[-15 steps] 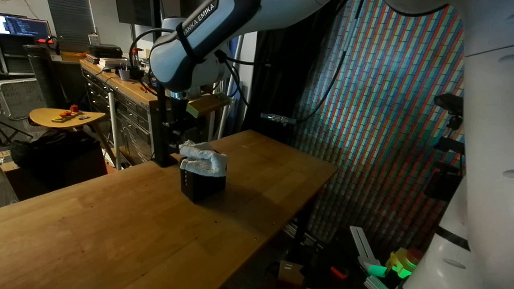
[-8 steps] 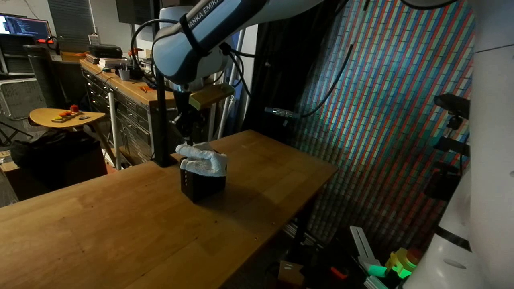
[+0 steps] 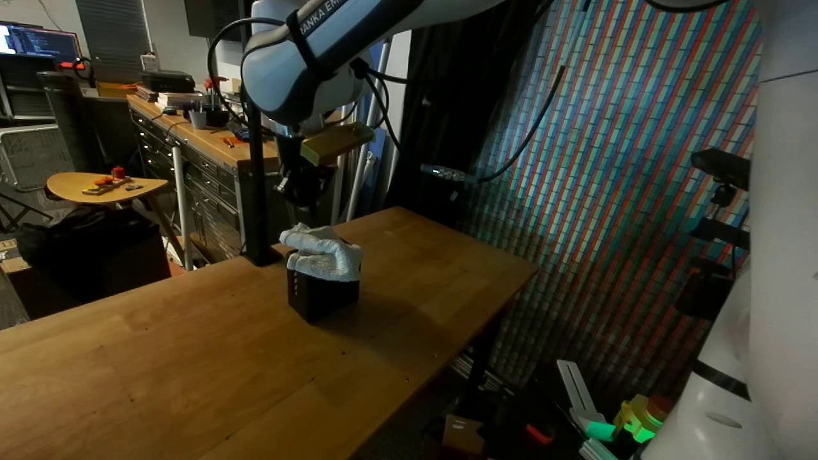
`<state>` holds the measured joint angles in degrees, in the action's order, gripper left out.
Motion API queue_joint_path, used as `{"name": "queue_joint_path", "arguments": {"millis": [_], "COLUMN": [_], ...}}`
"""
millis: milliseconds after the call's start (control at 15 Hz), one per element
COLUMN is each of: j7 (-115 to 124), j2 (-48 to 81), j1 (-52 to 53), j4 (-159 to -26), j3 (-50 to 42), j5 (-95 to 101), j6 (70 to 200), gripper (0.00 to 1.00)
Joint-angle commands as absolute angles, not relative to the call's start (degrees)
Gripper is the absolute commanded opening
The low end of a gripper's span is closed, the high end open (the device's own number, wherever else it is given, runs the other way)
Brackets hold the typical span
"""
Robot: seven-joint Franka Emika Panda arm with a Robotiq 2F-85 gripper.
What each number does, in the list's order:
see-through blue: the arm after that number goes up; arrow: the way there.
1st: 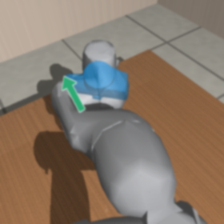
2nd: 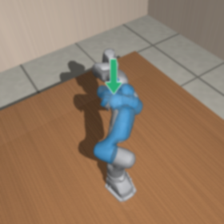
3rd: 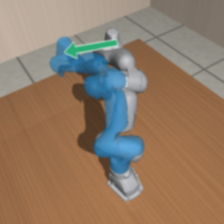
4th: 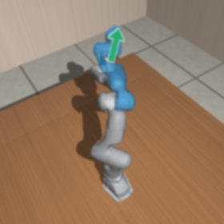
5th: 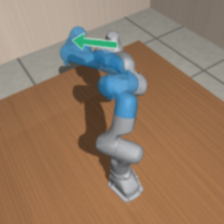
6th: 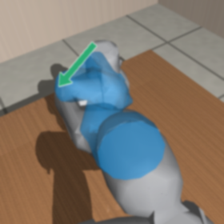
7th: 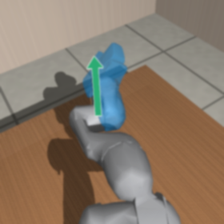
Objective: Put the towel in the basket
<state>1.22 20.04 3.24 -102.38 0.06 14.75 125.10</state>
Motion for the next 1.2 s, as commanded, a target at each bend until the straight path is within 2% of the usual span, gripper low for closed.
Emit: {"name": "queue_joint_path", "arguments": {"millis": [0, 1133], "j7": [0.50, -7.17], "j2": [21.29, 29.03], "j1": [3.34, -0.77], "j4": [-101.31, -102.42], "j3": [-0.07, 1.17], "j5": [14.72, 6.72], "j6": [124.61, 130.32], "gripper": [0.08, 0.08]}}
